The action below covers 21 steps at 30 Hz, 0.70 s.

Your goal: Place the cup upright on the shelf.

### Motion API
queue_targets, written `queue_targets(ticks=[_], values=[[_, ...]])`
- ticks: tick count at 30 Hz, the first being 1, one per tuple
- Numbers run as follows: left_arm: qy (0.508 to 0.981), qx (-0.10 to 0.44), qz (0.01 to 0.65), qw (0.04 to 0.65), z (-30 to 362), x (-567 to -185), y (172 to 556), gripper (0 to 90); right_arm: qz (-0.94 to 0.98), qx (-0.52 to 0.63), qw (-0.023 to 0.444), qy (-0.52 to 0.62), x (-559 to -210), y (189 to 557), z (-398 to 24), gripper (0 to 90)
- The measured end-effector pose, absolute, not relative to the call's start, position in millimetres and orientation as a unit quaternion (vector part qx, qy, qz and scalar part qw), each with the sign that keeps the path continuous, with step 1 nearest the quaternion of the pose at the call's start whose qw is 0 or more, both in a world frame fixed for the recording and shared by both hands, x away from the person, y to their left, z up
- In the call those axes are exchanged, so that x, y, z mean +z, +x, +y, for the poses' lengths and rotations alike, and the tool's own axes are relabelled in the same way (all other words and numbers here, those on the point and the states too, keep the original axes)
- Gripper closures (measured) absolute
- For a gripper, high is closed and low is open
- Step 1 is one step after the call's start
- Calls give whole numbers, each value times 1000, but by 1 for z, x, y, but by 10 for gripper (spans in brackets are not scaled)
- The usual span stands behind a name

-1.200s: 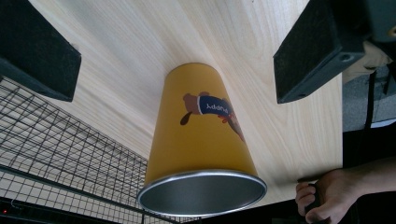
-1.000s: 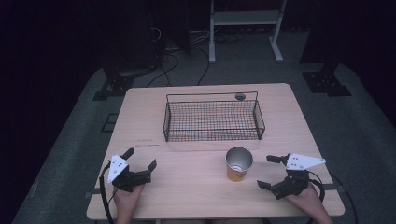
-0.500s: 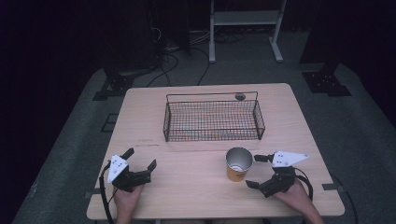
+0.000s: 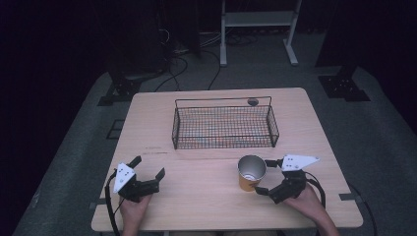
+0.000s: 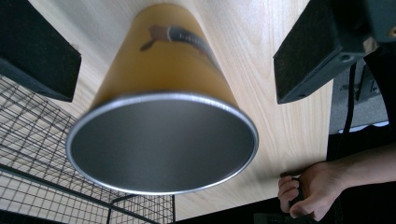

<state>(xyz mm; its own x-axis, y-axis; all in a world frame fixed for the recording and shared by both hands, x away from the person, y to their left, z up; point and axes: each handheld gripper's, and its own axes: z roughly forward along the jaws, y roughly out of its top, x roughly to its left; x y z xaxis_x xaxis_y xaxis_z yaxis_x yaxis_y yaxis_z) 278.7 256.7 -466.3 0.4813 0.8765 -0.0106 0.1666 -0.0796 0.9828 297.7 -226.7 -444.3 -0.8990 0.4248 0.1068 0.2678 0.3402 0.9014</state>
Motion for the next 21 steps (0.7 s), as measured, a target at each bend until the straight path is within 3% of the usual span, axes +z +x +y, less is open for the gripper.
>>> queue_targets(ticks=[21], values=[[662, 322, 393, 551, 256, -466, 279, 0, 827, 521, 68, 197, -444, 311, -202, 2]])
